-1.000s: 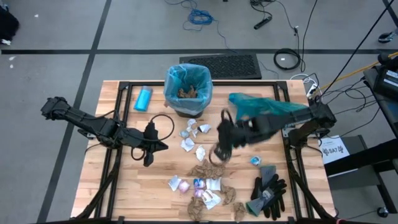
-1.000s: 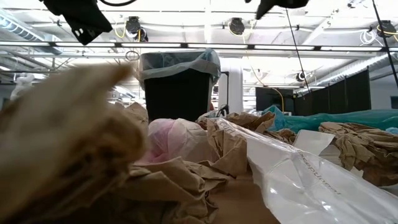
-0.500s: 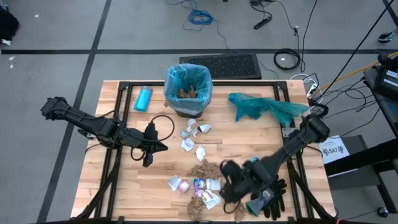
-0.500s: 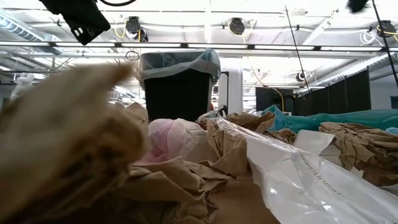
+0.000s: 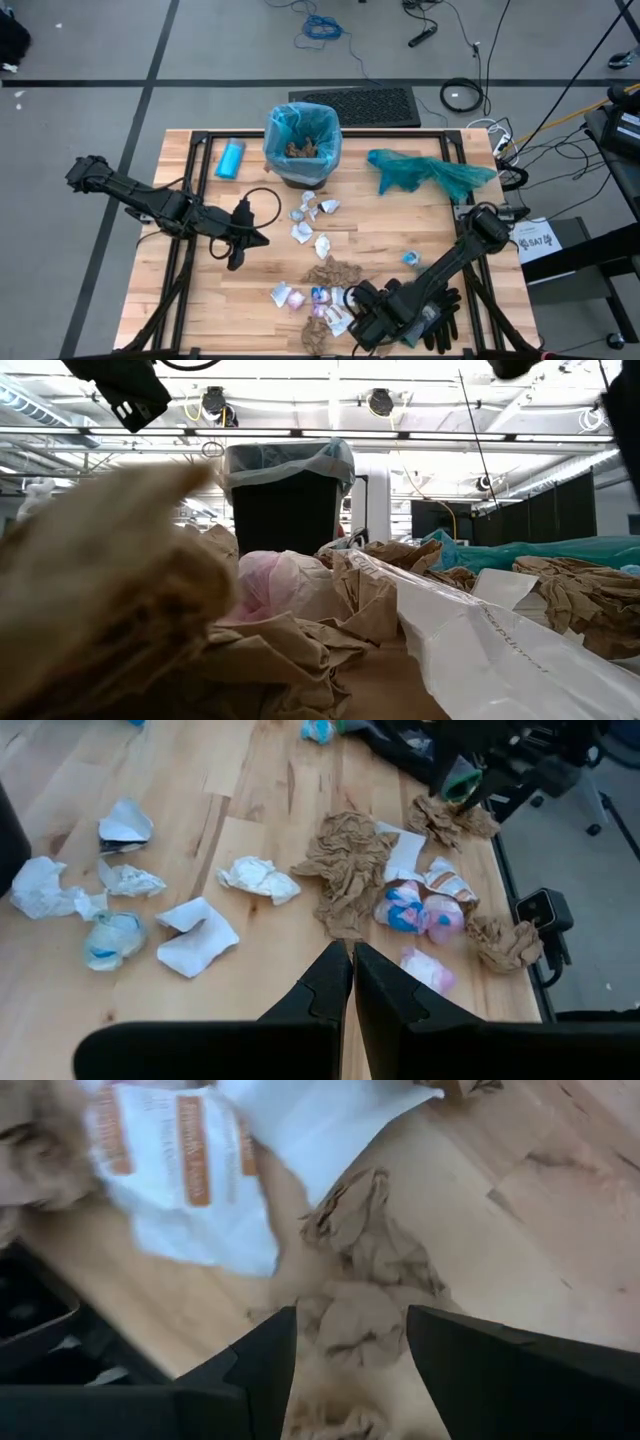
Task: Place trash/remove bag and relplace
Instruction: Put the brown paper trash into the trash bin
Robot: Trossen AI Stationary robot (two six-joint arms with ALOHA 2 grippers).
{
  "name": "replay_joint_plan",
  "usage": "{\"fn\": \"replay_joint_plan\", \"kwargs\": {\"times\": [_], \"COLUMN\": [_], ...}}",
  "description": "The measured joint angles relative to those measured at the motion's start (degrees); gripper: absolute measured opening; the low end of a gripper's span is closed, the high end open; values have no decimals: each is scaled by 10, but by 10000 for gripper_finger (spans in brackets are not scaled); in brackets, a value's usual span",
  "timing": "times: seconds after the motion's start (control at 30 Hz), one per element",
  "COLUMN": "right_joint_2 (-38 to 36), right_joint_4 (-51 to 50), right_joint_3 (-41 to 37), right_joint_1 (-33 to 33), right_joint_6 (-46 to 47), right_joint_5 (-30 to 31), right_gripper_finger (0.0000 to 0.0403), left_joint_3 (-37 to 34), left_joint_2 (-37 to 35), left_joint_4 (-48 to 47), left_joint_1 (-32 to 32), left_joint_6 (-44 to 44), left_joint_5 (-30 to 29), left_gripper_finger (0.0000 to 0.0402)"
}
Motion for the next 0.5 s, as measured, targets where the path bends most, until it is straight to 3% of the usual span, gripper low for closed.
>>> {"fn": "replay_joint_plan", "kwargs": {"times": [0.2, 0.33, 0.4, 0.5], "right_joint_2": [39, 68, 68, 52], "right_joint_4": [0, -9, 5, 3], "right_joint_3": [0, 0, 0, 0], "right_joint_1": [-13, -26, -30, -30], "right_joint_6": [-14, -61, -89, -109], "right_joint_5": [-5, -79, -107, -103], "right_gripper_finger": [206, 201, 167, 73], "left_joint_3": [0, 0, 0, 0], "left_joint_2": [0, 0, 0, 0], "left_joint_4": [0, 0, 0, 0], "left_joint_1": [0, 0, 0, 0], "left_joint_6": [0, 0, 0, 2], "left_joint_5": [0, 0, 0, 0], "left_gripper_finger": [22, 22, 22, 22]}}
